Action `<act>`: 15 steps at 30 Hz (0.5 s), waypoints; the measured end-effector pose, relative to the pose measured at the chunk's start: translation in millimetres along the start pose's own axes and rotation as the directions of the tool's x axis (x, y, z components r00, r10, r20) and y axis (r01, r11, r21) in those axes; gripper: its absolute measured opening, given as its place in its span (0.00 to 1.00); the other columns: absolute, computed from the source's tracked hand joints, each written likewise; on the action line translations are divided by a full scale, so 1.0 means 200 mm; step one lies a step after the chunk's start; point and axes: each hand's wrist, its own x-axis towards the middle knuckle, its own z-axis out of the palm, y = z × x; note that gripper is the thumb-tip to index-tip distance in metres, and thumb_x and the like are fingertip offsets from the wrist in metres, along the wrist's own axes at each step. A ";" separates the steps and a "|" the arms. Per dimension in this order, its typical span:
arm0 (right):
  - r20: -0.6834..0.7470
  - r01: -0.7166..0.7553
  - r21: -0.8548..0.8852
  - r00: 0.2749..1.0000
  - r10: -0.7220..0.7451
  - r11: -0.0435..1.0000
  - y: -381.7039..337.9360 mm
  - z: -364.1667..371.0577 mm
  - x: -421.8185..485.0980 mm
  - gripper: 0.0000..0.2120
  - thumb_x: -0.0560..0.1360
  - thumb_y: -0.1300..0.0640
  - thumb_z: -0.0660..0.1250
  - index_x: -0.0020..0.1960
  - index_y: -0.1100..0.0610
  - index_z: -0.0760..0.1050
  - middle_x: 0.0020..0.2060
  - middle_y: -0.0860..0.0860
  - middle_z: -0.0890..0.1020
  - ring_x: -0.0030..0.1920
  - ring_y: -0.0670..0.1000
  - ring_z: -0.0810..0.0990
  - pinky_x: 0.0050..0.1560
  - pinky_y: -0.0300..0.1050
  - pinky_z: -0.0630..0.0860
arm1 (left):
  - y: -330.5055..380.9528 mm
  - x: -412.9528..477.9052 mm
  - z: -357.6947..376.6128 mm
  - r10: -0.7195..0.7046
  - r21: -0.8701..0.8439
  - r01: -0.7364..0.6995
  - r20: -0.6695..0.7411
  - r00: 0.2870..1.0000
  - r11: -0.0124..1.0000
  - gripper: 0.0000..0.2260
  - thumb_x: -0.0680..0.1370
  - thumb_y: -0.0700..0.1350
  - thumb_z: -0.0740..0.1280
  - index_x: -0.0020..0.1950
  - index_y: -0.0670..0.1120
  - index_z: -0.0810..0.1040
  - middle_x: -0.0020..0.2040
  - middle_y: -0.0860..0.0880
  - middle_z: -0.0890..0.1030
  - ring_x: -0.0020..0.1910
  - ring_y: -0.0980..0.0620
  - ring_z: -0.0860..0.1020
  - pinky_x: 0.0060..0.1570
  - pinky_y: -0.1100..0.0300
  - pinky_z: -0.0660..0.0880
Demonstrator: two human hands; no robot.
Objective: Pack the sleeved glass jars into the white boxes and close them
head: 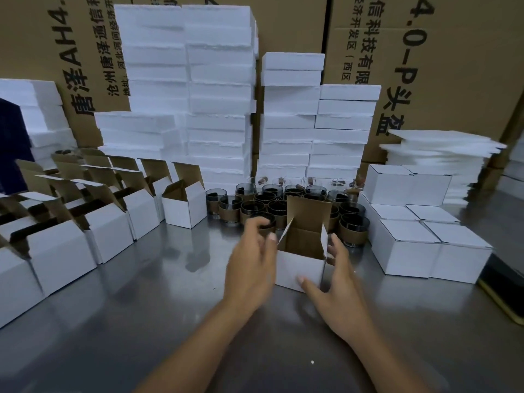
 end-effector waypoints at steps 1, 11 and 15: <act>0.007 -0.003 -0.006 1.000 0.003 1.000 0.00 0.00 0.00 0.46 0.70 0.51 0.73 0.76 0.48 0.45 0.73 0.46 0.62 0.71 0.46 0.62 0.69 0.46 0.63 | -0.05 0.05 0.00 -0.054 -0.011 0.054 -0.038 0.998 0.998 0.08 0.80 0.47 0.59 0.58 0.56 0.67 0.35 0.55 0.73 0.35 0.61 0.73 0.32 0.66 0.66; 0.059 0.043 -0.148 0.998 -0.035 0.988 0.01 0.02 0.01 0.49 0.71 0.46 0.70 0.76 0.46 0.37 0.76 0.45 0.53 0.74 0.47 0.55 0.73 0.46 0.56 | -0.36 0.33 0.01 -0.228 0.368 0.138 0.213 0.950 0.920 0.18 0.79 0.50 0.63 0.68 0.58 0.66 0.60 0.46 0.65 0.44 0.52 0.73 0.48 0.60 0.68; 0.054 0.051 -0.166 0.998 -0.042 0.985 0.02 0.01 0.01 0.48 0.71 0.45 0.70 0.76 0.47 0.38 0.75 0.46 0.53 0.74 0.47 0.55 0.73 0.46 0.56 | -0.37 0.33 0.00 -0.184 0.258 0.128 0.206 0.961 0.958 0.08 0.77 0.47 0.66 0.56 0.54 0.73 0.57 0.46 0.68 0.47 0.53 0.69 0.50 0.63 0.64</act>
